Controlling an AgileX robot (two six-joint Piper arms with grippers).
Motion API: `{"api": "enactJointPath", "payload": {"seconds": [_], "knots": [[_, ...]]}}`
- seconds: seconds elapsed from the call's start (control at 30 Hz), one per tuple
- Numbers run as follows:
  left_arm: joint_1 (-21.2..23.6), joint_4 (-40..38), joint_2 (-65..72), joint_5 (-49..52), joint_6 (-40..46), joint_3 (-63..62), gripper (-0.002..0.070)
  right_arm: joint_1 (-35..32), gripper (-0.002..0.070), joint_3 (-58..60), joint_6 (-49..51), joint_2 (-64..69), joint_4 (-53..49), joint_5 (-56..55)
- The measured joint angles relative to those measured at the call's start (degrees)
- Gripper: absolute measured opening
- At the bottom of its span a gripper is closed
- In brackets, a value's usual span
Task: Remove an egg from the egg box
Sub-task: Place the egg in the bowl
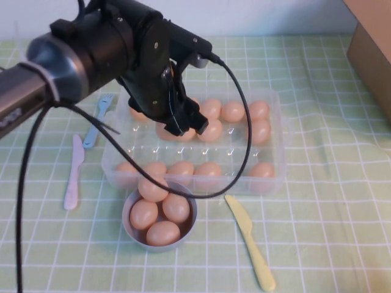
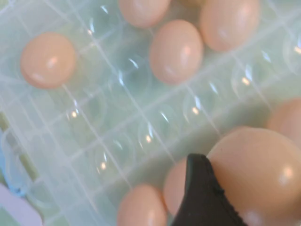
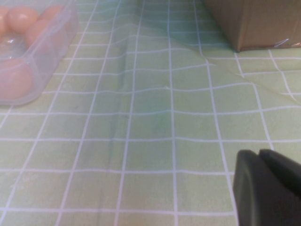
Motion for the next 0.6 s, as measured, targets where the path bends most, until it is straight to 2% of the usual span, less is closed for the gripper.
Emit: {"api": "enactJointPath", "payload": {"seconds": [0.33,0.6], "knots": [[-9.49,2.21,-10.45,6.79,3.48,13.21,0.0359,0.00,-0.0017,0.00,0.00,0.00,0.00,0.00],[-10.11,1.43,-10.84,3.17,5.17,23.00,0.0359,0.00,-0.0017,0.00,0.00,0.00,0.00,0.00]]}}
